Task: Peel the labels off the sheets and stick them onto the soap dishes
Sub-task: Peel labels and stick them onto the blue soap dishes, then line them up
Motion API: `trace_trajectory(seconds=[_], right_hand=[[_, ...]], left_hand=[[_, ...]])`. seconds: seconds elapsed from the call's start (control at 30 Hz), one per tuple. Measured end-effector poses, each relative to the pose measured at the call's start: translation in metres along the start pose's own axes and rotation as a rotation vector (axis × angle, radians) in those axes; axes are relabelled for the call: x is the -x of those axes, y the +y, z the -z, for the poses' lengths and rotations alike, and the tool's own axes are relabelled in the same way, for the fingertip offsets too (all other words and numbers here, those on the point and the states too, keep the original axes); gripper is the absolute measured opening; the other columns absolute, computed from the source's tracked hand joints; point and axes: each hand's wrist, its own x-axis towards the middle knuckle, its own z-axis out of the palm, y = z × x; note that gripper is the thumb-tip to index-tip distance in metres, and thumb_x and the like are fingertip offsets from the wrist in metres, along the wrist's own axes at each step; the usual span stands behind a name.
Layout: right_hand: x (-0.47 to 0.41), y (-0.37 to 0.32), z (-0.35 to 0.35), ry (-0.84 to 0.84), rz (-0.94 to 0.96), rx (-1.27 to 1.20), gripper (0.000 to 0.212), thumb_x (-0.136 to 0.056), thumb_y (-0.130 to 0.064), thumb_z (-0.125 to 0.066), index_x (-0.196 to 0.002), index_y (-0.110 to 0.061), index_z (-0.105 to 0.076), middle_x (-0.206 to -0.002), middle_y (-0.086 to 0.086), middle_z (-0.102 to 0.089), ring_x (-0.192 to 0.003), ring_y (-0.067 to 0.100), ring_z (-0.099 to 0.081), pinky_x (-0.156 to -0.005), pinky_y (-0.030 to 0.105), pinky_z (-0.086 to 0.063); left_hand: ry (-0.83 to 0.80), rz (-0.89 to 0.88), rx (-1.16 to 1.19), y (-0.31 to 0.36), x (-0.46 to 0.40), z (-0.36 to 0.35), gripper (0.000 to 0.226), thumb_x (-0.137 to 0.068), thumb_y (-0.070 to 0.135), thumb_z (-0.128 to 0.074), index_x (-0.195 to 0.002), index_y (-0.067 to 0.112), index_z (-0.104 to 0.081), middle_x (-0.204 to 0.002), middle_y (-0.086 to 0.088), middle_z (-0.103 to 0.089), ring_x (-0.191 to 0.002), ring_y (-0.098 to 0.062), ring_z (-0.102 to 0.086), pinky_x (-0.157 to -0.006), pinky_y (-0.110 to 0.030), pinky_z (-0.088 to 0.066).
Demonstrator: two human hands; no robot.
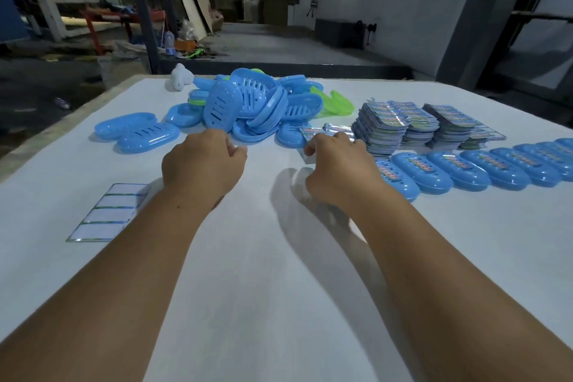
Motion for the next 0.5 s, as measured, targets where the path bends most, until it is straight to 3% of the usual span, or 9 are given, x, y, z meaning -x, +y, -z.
trace_trajectory(seconds=[0.2, 0.5], right_hand=[[-0.005, 0.008, 0.001, -0.021, -0.03, -0.005, 0.045, -0.089, -0.013, -0.055, -0.134, -0.024, -0.056, -0.137, 0.011, -0.048, -0.126, 0.039, -0.043, -0.1, 0.044, -0.041], [-0.015, 0.01, -0.006, -0.027, -0.026, -0.061, 0.041, -0.089, -0.025, -0.06, -0.13, -0.029, -0.059, -0.136, 0.007, -0.054, -0.127, 0.037, -0.046, -0.103, 0.041, -0.043]], left_hand=[[0.044, 0.034, -0.034, -0.008, -0.005, 0.002, 0.028, -0.098, 0.041, -0.047, -0.1, 0.02, -0.065, -0.084, -0.003, -0.063, -0.077, -0.026, -0.057, -0.063, -0.034, -0.041], [-0.001, 0.083, -0.09, -0.014, -0.008, 0.002, 0.03, -0.096, 0.048, -0.05, -0.106, 0.023, -0.063, -0.075, 0.005, -0.051, -0.077, -0.021, -0.054, -0.06, -0.033, -0.038]])
